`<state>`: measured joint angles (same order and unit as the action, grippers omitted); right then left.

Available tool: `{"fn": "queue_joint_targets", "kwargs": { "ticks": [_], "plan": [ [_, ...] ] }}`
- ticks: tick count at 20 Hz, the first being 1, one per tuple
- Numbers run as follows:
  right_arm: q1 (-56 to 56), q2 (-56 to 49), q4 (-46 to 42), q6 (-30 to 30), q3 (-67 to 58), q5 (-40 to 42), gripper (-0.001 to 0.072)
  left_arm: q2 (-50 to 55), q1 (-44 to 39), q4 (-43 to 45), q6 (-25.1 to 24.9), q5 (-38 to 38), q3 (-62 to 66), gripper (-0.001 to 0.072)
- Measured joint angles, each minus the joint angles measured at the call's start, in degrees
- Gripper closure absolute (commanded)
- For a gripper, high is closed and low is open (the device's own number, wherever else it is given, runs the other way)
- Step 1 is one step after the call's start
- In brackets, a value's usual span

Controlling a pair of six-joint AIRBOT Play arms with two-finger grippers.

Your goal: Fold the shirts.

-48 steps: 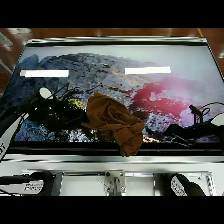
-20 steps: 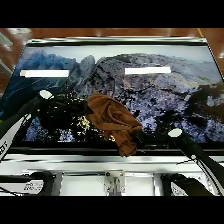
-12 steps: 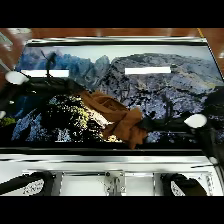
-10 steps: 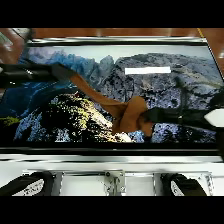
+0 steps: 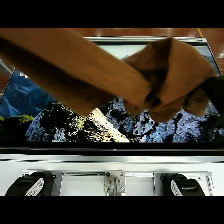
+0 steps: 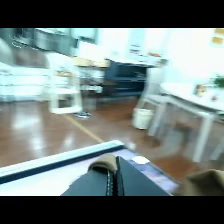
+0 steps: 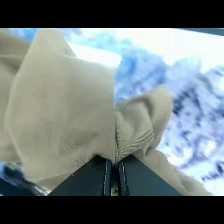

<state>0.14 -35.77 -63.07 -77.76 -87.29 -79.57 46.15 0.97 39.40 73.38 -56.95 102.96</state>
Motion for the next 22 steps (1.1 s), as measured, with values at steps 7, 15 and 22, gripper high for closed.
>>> {"fn": "queue_joint_targets", "kwargs": {
  "ticks": [7,15,22],
  "plan": [
    [0.2,-0.9,-6.7,-2.2,-4.2,-20.3,0.0644,-2.6,0.4,16.5,7.7,-14.9,-2.2,0.0666],
    [0.2,-4.4,-3.9,-7.6,10.9,-24.0,0.0643,-3.5,0.4,21.1,8.9,-20.9,-20.7,0.0666],
    [0.3,-19.8,-5.2,-7.4,25.0,5.9,0.0643,4.8,0.4,21.6,9.0,-9.4,-38.4,0.0665]
  ]
}}
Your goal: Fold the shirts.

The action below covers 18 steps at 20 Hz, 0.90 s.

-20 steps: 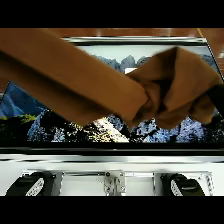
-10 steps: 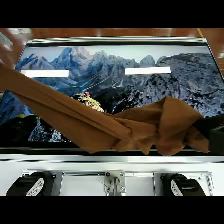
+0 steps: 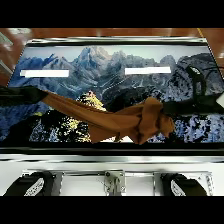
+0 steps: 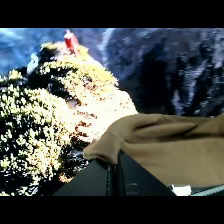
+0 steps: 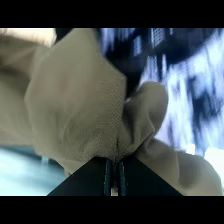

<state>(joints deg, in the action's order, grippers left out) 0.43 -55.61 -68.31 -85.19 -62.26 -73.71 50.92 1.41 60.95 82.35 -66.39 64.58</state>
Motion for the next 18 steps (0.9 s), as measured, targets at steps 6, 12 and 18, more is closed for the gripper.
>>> {"fn": "queue_joint_targets", "kwargs": {
  "ticks": [6,12,18],
  "plan": [
    [0.0,-19.8,8.6,-1.1,1.6,19.9,0.0188,13.7,-3.1,-2.0,-0.4,4.6,-3.6,0.0665],
    [-4.7,-25.6,11.3,2.9,0.7,15.4,0.0050,20.2,-6.7,-2.4,-2.0,5.7,-4.0,0.0665],
    [-17.1,-23.1,10.2,5.5,10.8,0.2,0.0045,20.3,-6.8,-2.8,-3.0,5.8,-4.0,0.0665]
  ]
}}
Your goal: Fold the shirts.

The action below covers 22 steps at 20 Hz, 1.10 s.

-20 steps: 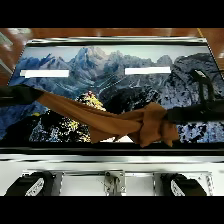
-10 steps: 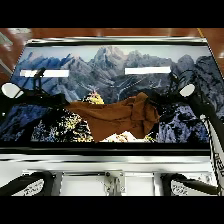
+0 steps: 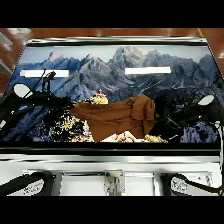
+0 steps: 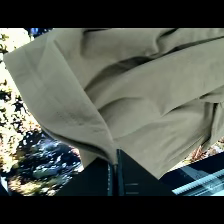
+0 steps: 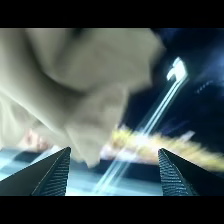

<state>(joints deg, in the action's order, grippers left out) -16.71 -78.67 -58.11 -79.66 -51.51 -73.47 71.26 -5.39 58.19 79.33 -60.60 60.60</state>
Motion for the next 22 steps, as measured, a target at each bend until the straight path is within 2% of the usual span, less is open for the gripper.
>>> {"fn": "queue_joint_targets", "kwargs": {
  "ticks": [3,8,9,10,11,13,15,19,22],
  "plan": [
    [-1.4,0.5,6.3,0.9,8.3,3.5,0.0045,-0.1,0.0,-0.5,-0.1,0.0,0.0,0.0665],
    [5.3,0.7,14.8,0.3,13.9,14.9,0.0054,-0.1,0.0,-1.5,-0.2,0.0,0.0,0.0665],
    [7.0,0.7,15.7,-0.5,14.3,17.3,0.0184,-0.1,0.0,-1.6,-0.2,0.0,0.0,0.0665],
    [8.5,0.7,16.5,-1.4,14.6,19.5,0.0442,-0.1,0.0,-1.7,-0.3,0.0,0.0,0.0665],
    [10.0,0.7,17.1,-2.3,14.7,21.5,0.0639,-0.1,0.0,-1.7,-0.5,0.0,0.0,0.0665],
    [11.5,0.8,18.7,-3.1,14.5,23.7,0.0644,-0.1,0.0,-1.8,-0.6,0.0,0.0,0.0666],
    [12.3,2.1,20.2,-0.5,12.6,23.3,0.0644,-0.7,0.1,-1.7,-1.0,0.0,0.4,0.0667],
    [13.0,11.0,21.0,13.3,1.9,12.7,0.0644,-6.4,0.1,3.8,-1.1,-0.4,6.3,0.0667],
    [13.1,22.3,16.1,18.1,-12.3,8.9,0.0645,-14.6,0.1,12.7,2.6,-0.5,18.2,0.0667]
  ]
}}
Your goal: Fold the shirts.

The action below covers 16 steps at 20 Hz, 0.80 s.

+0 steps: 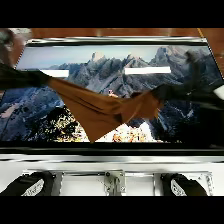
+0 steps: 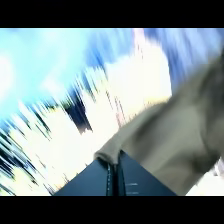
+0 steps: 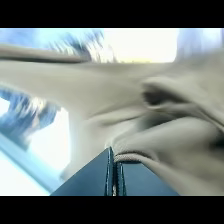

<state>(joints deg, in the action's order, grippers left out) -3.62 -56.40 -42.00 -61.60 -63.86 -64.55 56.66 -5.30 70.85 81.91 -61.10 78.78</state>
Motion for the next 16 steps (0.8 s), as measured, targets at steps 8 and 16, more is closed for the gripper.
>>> {"fn": "queue_joint_targets", "kwargs": {
  "ticks": [8,16],
  "plan": [
    [0.0,19.1,-29.4,-12.5,-33.2,5.6,0.0644,-18.1,0.0,10.8,12.2,1.4,32.1,0.0667],
    [0.1,22.7,-35.7,-20.7,-38.7,-3.6,0.0645,-24.1,0.0,14.9,14.8,-17.0,34.3,0.0667]
  ]
}}
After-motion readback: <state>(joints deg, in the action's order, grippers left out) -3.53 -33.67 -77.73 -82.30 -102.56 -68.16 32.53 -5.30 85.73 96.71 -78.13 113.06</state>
